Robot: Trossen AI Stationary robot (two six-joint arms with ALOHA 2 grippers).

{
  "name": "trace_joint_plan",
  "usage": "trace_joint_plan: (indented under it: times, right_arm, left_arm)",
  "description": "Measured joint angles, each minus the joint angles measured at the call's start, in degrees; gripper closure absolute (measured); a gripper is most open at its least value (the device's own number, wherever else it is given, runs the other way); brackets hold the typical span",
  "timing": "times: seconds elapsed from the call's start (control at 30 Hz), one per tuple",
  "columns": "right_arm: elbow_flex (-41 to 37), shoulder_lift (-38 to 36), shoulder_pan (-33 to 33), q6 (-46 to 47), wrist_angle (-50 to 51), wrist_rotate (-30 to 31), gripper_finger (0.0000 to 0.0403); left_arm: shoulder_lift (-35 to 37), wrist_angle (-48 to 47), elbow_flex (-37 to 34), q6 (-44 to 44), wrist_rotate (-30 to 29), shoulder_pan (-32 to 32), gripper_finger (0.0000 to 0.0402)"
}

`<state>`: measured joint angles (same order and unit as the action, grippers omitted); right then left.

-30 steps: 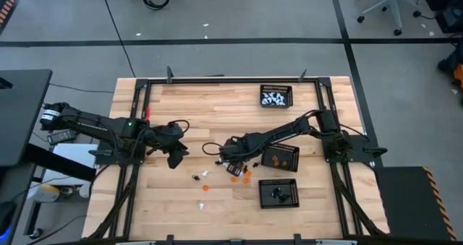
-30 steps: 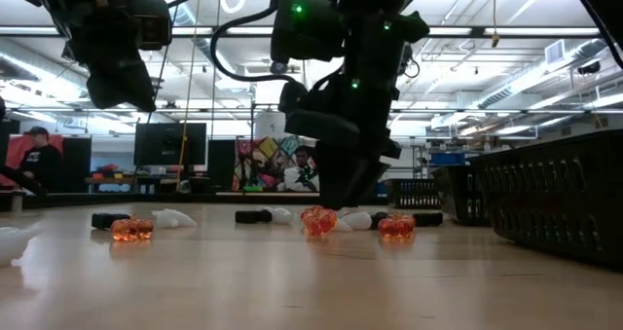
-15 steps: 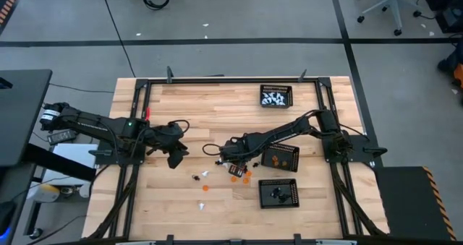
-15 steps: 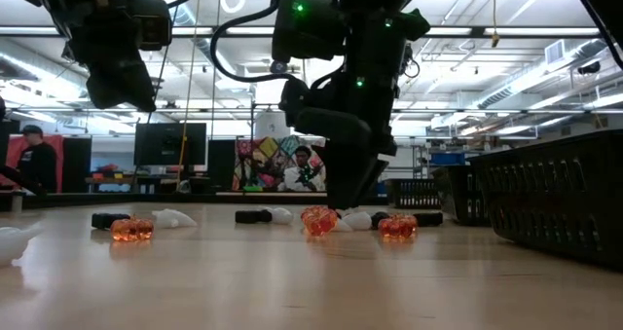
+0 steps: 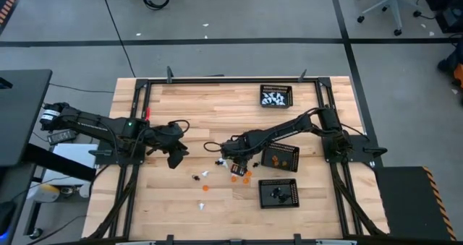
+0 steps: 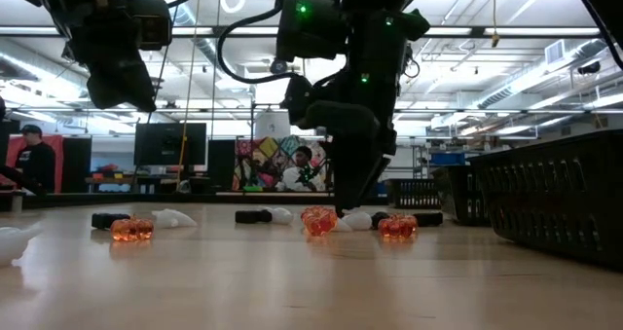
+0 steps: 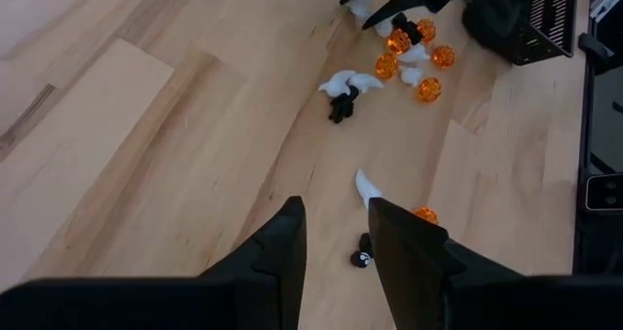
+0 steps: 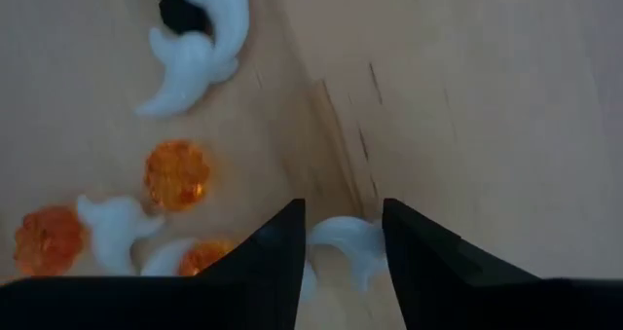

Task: Sort Halloween decoration
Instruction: Put the white ghost toy into the top black bin

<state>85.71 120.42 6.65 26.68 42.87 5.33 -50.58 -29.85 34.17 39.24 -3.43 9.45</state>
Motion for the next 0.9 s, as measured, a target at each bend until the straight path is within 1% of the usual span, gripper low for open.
trace_joint_plan:
  times: [0.13,0.3,0.53,0.63,0.77,0.9]
  right_arm:
    - [0.0,-0.7,-1.3,-3.3,-0.3,-2.9,0.028]
    - [0.0,-0.9,-3.3,-5.8,-0.5,-9.0,0.0314]
    - [0.1,-1.0,-6.5,-8.1,-0.6,-13.1,0.0355]
    - [0.1,-1.0,-7.4,-8.4,-0.7,-13.7,0.0366]
    - [0.1,-1.6,-8.1,-8.3,-0.4,-15.3,0.0362]
    - [0.6,-2.8,-7.0,-10.0,1.5,-16.2,0.0332]
  left_arm:
    - [0.0,-0.1,0.0,-0.9,0.0,0.0,0.0278]
    - [0.0,0.0,0.0,-1.1,0.0,0.0,0.0278]
    - [0.0,0.0,0.0,-1.1,0.0,0.0,0.0279]
    - [0.0,0.0,0.0,-1.1,0.0,0.0,0.0279]
    - [0.0,0.0,0.0,-1.0,0.0,0.0,0.0279]
    - [0.0,-0.1,0.0,-1.1,0.0,0.0,0.0279]
